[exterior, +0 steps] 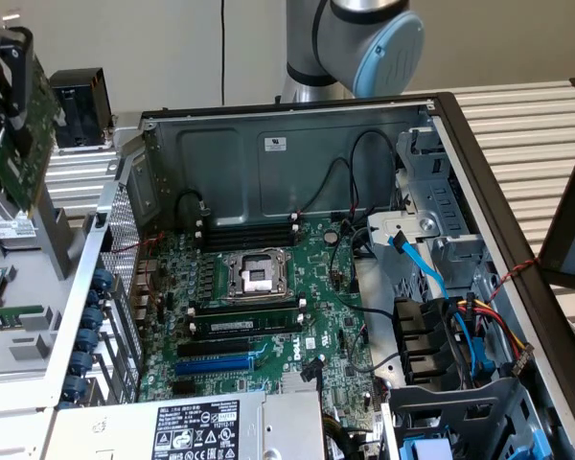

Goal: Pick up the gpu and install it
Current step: 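Pick up the gpu and move the gpu toward the slot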

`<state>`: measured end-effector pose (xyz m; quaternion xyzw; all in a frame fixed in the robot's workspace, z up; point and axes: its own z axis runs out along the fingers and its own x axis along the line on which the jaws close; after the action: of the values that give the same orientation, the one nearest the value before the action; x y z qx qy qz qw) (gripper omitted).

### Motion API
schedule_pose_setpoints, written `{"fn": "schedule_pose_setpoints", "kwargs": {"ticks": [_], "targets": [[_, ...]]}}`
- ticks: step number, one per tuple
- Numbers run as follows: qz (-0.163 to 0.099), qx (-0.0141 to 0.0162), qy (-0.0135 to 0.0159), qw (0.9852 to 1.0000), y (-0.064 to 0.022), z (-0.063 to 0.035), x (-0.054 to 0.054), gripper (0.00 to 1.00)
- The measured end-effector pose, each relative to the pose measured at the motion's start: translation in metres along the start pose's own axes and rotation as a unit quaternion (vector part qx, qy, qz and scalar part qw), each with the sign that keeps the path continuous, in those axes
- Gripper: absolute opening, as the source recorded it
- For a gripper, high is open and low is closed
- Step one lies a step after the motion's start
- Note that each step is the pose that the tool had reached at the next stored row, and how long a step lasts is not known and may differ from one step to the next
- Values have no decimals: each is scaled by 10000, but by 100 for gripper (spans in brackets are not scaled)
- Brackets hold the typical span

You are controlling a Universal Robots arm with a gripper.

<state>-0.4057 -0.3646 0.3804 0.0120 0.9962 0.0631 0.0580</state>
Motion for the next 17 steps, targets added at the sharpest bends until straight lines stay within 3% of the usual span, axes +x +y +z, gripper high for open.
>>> {"fn": "schedule_pose_setpoints", "kwargs": {"ticks": [5,8,12,15,17], "targets": [[3,1,23,10000,-3,-218,-106,27],[8,-1,61,10000,-3,-324,-170,27],[21,-11,157,9999,-7,-397,-231,27],[36,-28,256,9997,-11,-430,-264,27],[48,-55,326,9994,-15,-435,-285,27]]}}
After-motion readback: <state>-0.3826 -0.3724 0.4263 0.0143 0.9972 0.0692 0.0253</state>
